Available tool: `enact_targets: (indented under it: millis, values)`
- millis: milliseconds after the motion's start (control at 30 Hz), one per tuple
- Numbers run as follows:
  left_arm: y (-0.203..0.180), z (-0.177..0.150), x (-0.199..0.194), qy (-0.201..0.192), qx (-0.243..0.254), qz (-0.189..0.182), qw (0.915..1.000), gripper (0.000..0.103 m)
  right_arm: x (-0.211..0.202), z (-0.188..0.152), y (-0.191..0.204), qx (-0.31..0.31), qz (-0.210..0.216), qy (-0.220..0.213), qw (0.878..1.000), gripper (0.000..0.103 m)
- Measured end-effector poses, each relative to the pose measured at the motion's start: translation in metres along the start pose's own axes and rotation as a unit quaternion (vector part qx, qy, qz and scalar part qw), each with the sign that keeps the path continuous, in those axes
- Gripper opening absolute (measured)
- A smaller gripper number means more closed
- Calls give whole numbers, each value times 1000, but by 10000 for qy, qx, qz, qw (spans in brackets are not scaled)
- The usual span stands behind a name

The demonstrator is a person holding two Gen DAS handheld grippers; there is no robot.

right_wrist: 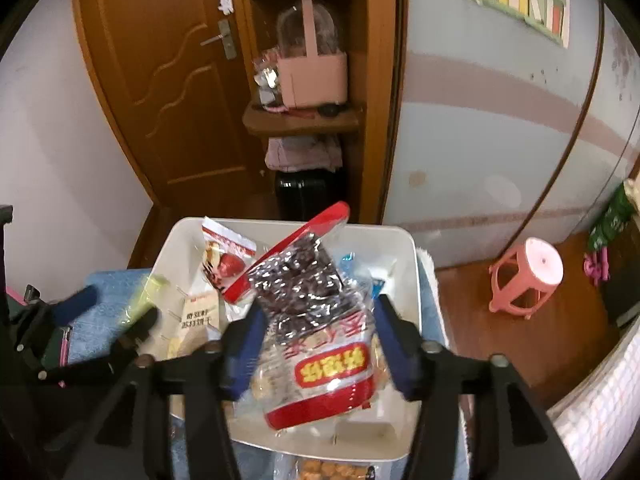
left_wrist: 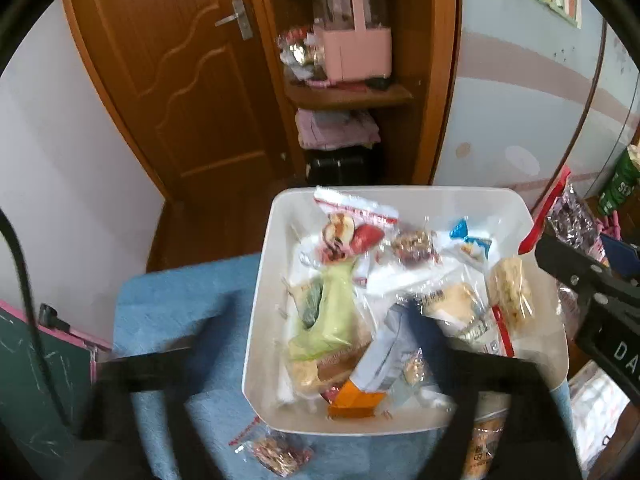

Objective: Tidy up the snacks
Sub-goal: 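Carry the green packet and chocolate-bean bag over the white bin, then open both tools to drop the packet and bag into the bin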

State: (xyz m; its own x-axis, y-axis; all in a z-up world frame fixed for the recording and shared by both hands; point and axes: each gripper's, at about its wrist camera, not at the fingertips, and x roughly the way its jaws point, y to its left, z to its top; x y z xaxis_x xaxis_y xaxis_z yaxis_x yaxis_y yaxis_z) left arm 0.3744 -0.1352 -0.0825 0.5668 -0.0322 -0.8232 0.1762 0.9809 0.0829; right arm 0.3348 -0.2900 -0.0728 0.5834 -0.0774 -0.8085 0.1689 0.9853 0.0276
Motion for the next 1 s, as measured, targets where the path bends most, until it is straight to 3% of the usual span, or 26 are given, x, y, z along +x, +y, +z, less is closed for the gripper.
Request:
enact_targets:
  millis: [167,367,567,667,1000]
  values:
    - [3,-8,0,67,-41,-152,9999,101,6,-6,-8,198,146,233,9994,62]
    - [10,-15,-14,67,-72,-207,9997,101,-7,-7,-9,175,183,208,9995,65]
    - [13,-20,-34,-9,10,-202,9998,101,-25,-2,0,93,47,-126,9999,77]
    - [15,-22,-44,-73,94,-127,9998,101,-35,0,1,148,32,-269,9995,89]
    - [41,-32,-74,-66,-240,-261,9994,101,-67,-17,-4,197,147,-214,9995,89]
